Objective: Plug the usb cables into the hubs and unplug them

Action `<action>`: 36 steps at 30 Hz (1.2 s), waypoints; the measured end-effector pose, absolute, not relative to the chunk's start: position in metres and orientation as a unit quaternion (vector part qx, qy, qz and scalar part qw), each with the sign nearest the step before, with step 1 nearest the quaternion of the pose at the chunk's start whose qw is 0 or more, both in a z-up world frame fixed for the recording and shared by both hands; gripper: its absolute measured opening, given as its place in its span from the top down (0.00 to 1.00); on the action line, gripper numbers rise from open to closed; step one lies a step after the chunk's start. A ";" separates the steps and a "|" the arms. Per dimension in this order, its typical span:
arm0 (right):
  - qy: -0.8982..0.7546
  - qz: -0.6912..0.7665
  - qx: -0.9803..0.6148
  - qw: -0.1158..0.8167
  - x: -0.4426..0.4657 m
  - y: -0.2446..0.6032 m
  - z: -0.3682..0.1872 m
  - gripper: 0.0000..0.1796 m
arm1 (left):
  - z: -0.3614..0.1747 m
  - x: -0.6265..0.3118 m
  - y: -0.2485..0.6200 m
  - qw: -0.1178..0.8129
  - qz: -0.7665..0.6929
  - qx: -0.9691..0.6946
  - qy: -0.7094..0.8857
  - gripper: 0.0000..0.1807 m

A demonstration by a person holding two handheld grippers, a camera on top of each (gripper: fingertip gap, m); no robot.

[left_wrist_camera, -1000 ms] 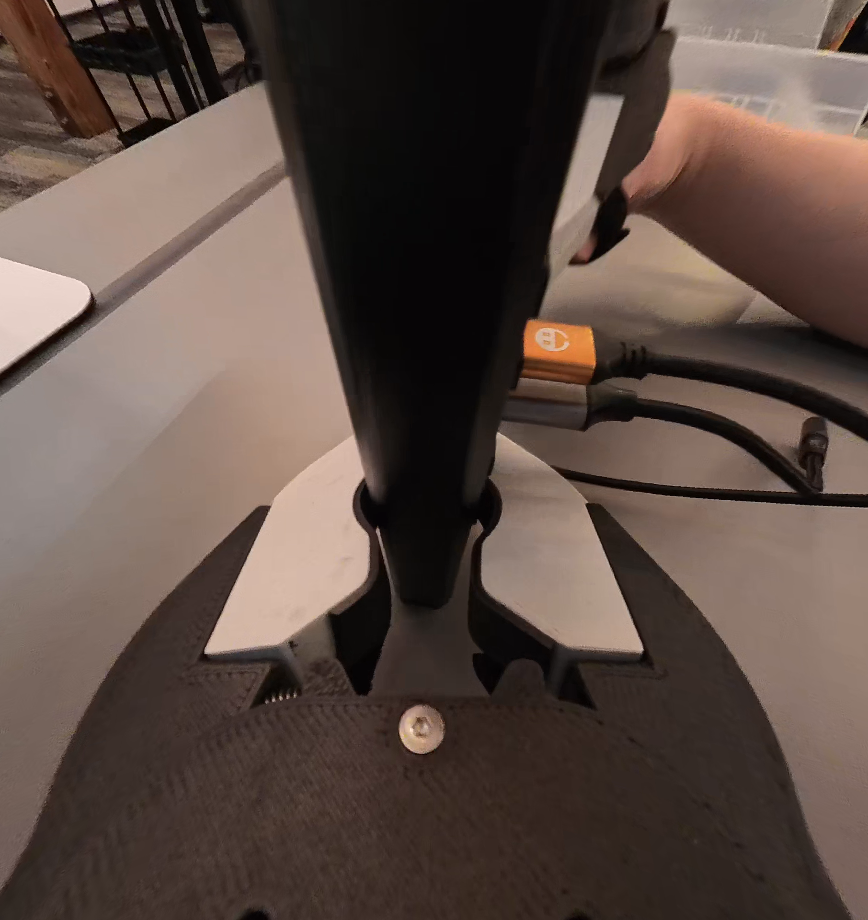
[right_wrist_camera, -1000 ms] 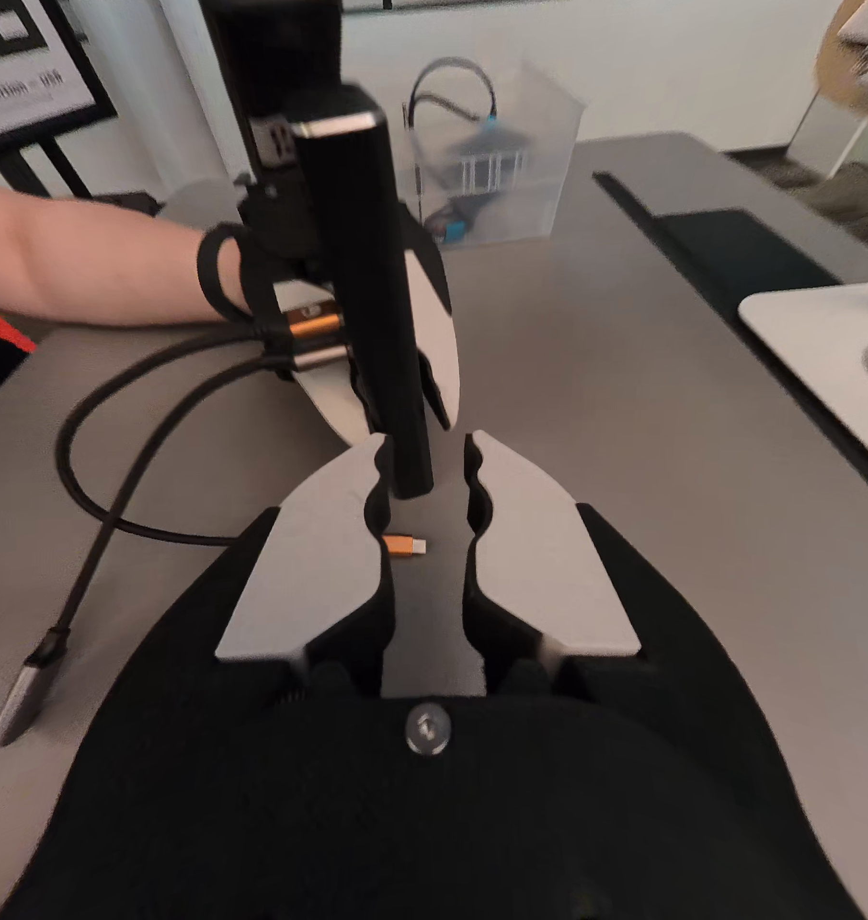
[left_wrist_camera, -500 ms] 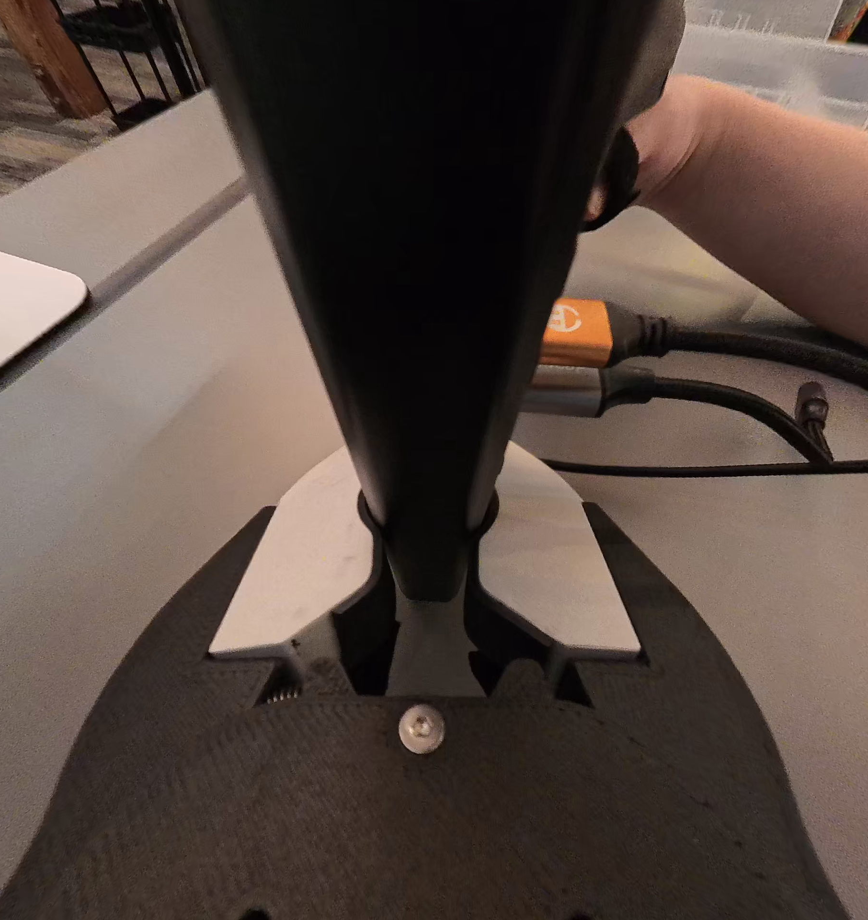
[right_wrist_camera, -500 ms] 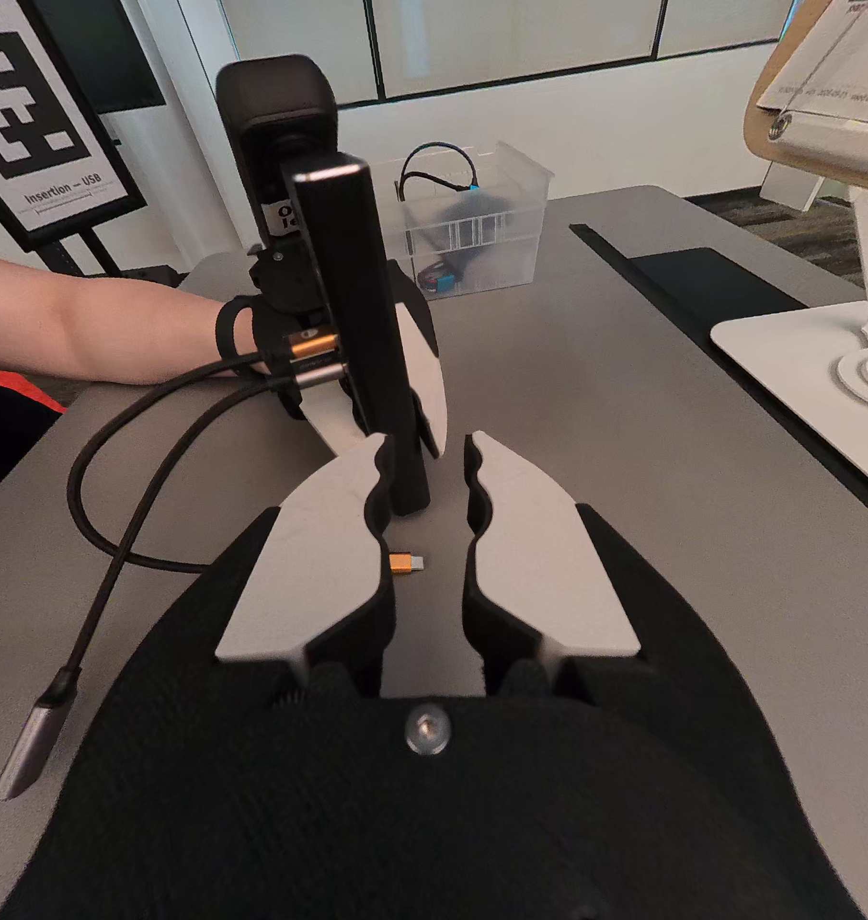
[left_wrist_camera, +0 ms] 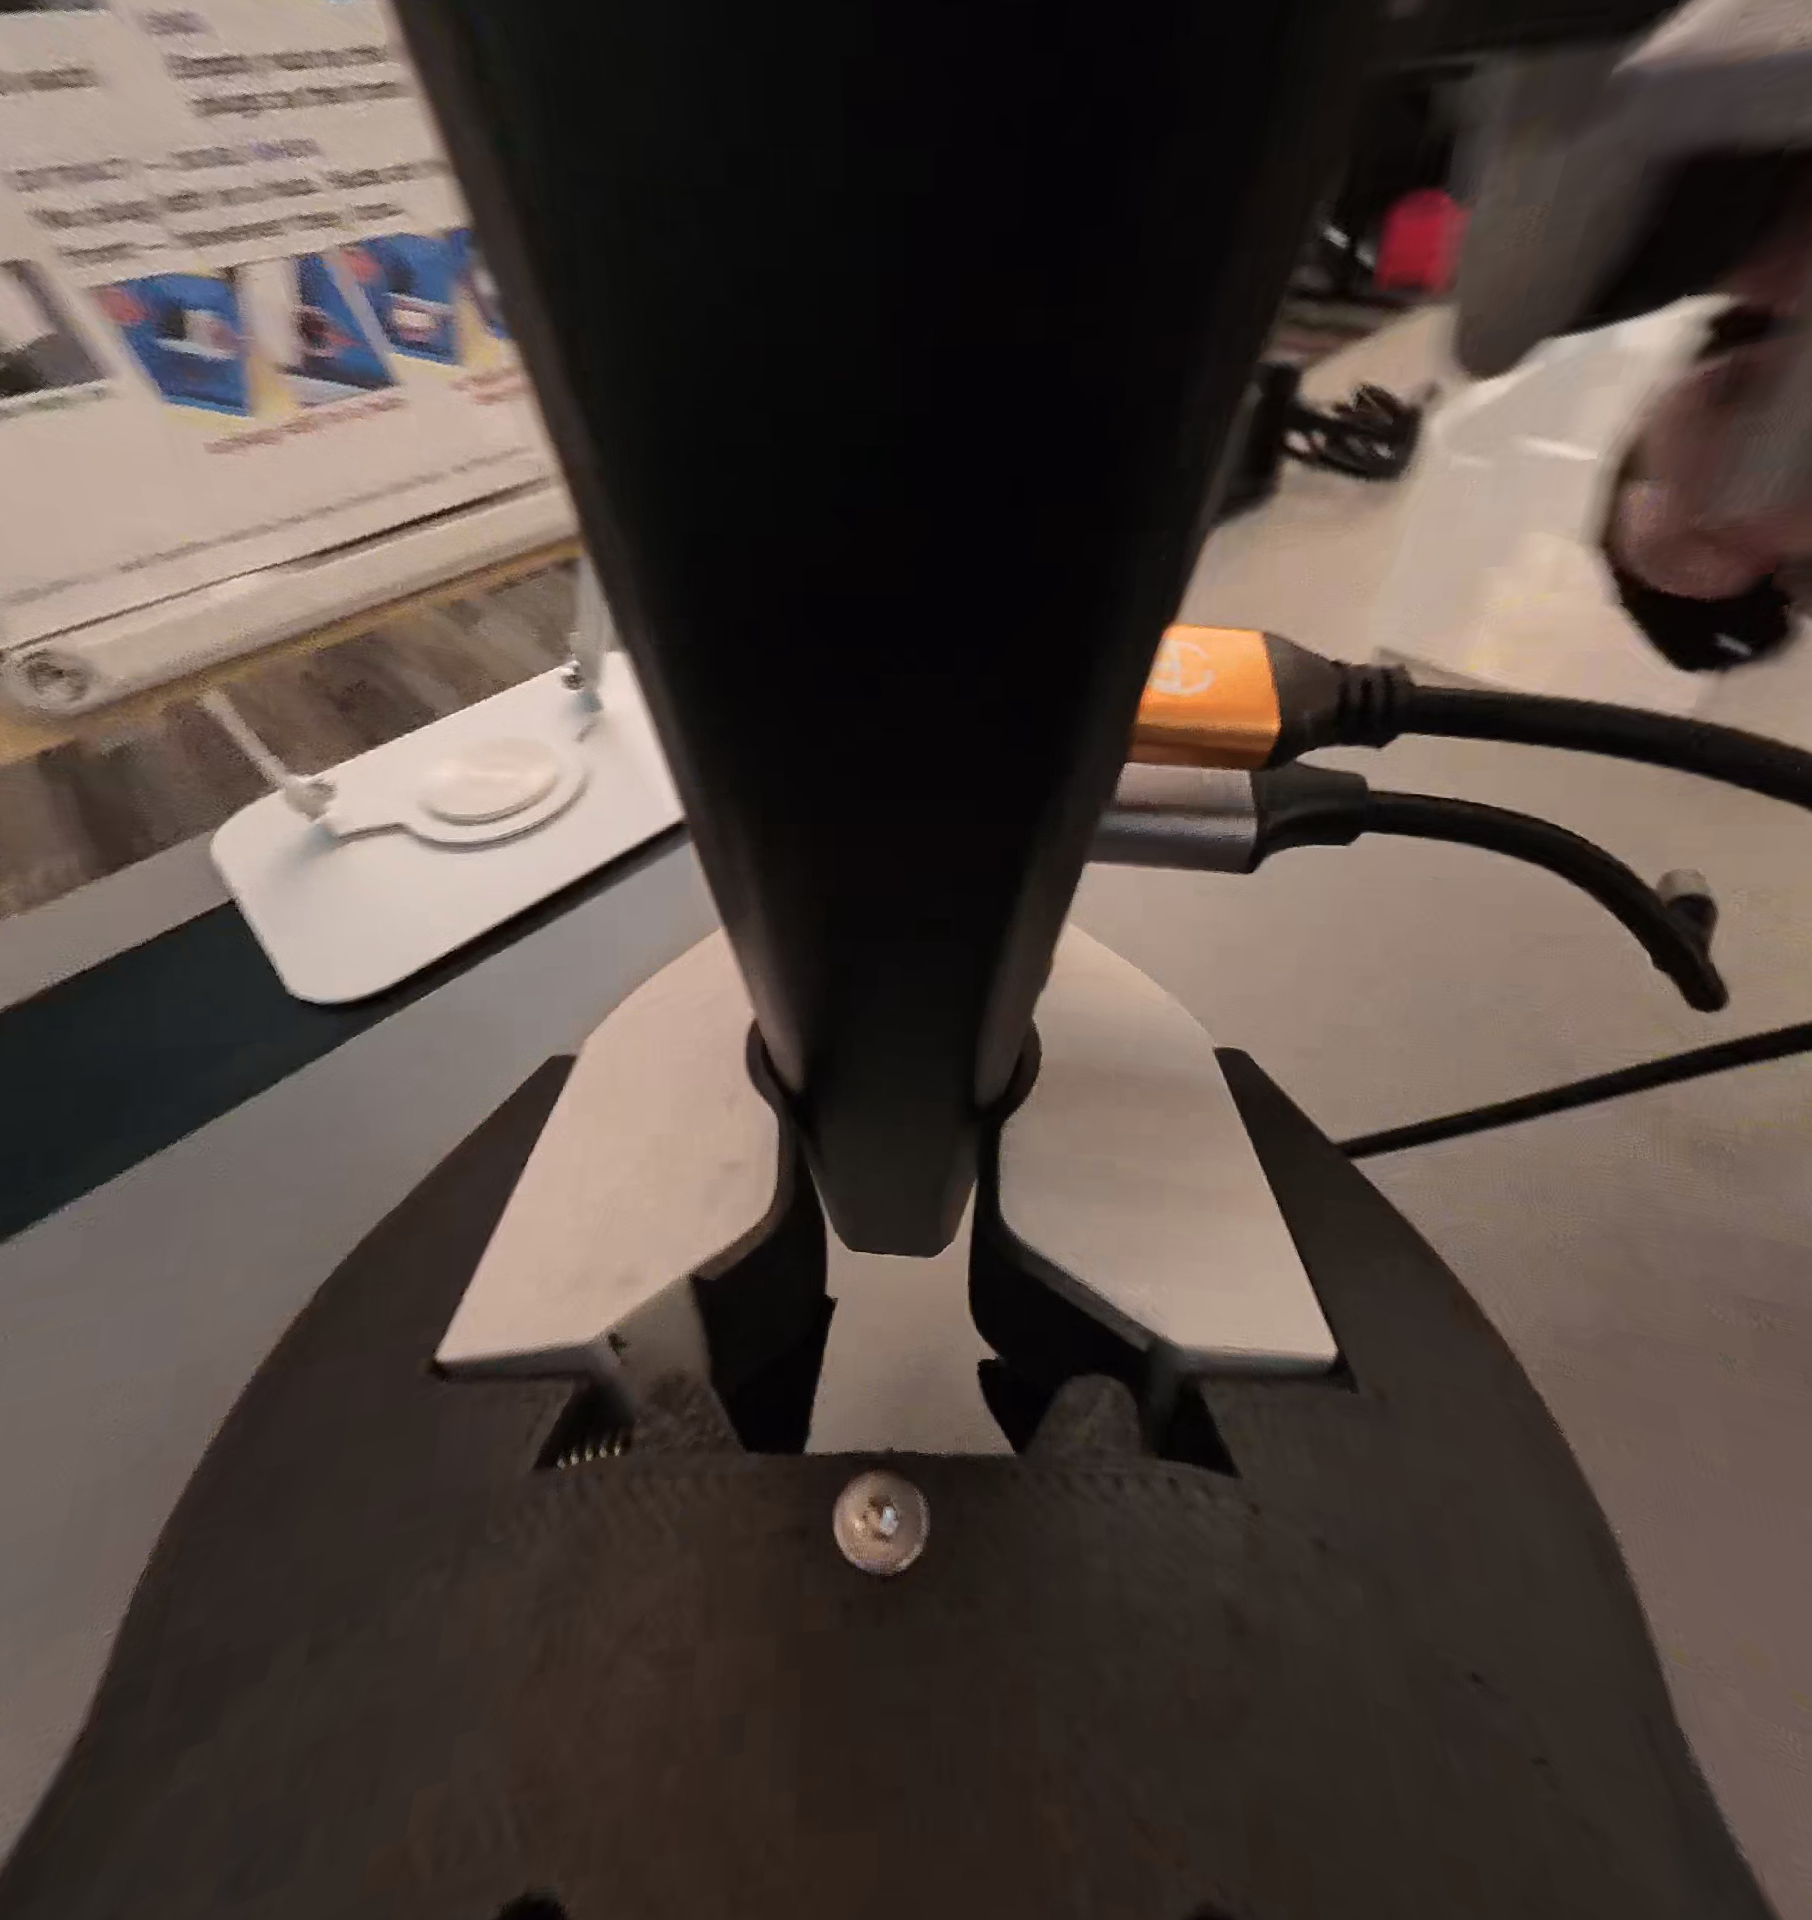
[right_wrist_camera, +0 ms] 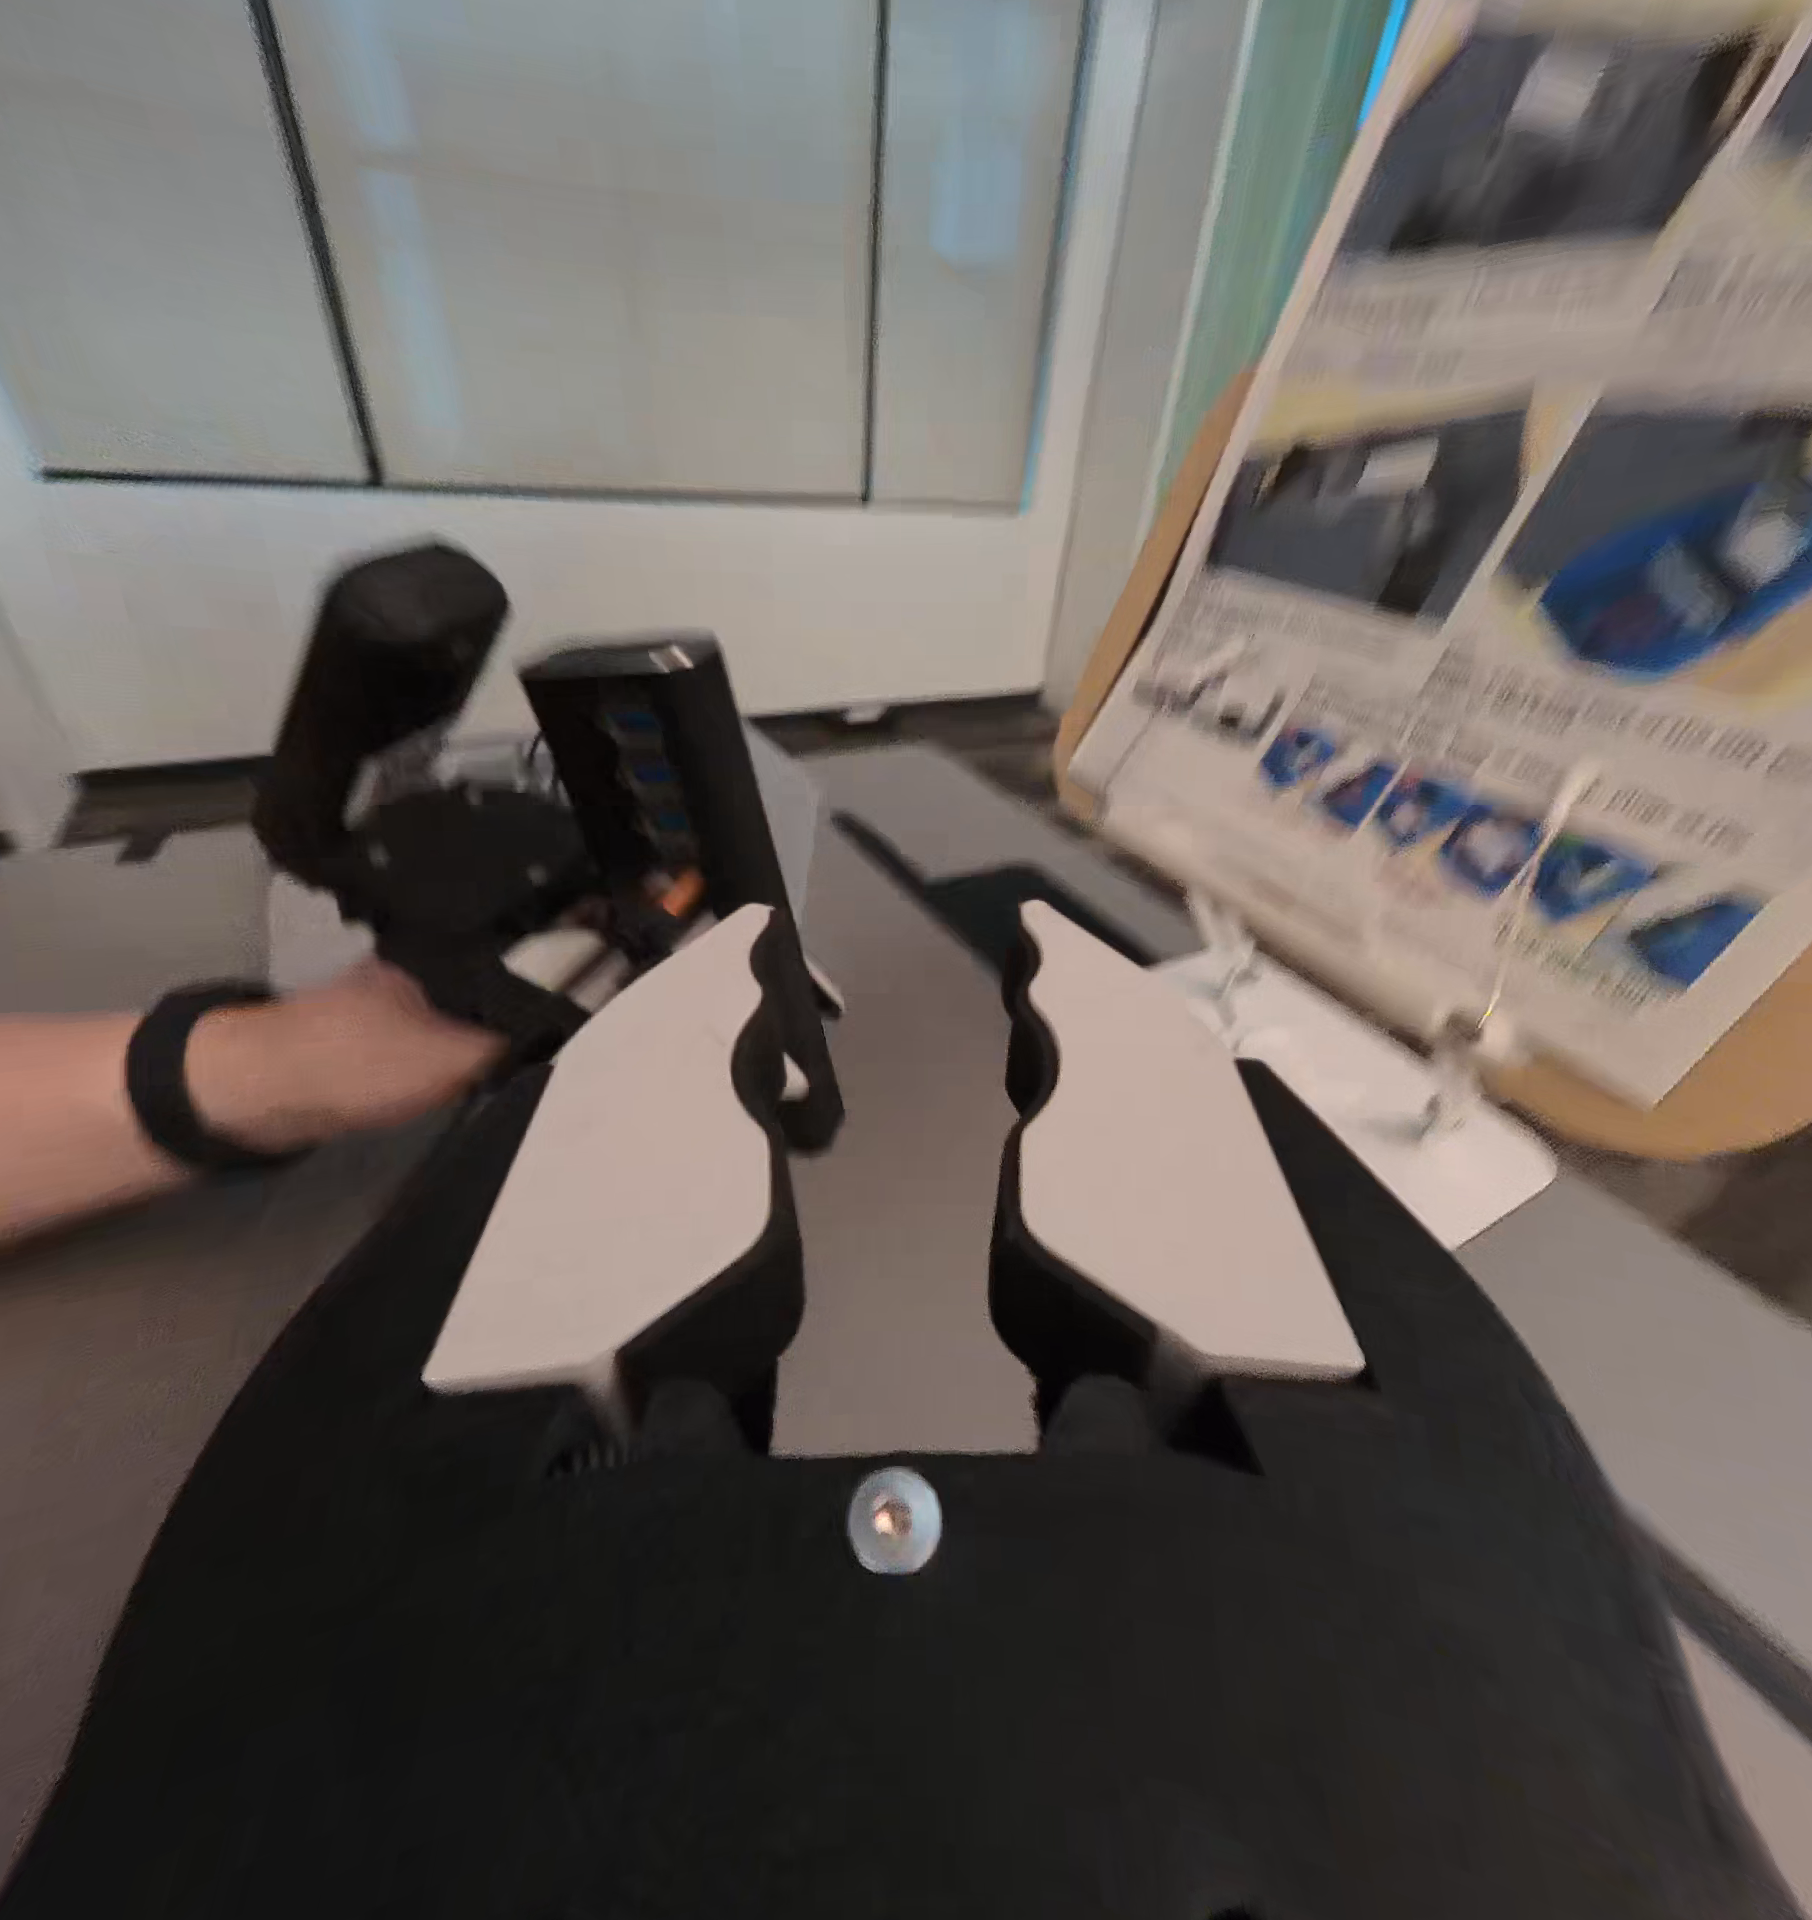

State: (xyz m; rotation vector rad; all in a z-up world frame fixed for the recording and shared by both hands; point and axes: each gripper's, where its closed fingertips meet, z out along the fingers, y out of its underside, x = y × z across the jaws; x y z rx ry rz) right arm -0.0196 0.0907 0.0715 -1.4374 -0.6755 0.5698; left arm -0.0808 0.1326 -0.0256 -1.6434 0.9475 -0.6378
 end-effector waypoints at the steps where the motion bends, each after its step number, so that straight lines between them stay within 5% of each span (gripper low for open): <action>1: -0.292 0.230 -0.621 0.690 -0.026 0.085 0.086 0.77 | -0.023 -0.079 0.138 0.541 -0.276 -0.700 0.376 0.84; 9: -0.312 0.077 -0.611 0.723 -0.049 0.086 0.086 0.78 | -0.008 -0.058 0.158 0.572 -0.258 -0.705 0.330 0.84; 36: -0.296 0.060 -0.628 0.717 -0.054 0.092 0.072 0.90 | 0.009 -0.026 0.130 0.587 -0.291 -0.686 0.317 0.84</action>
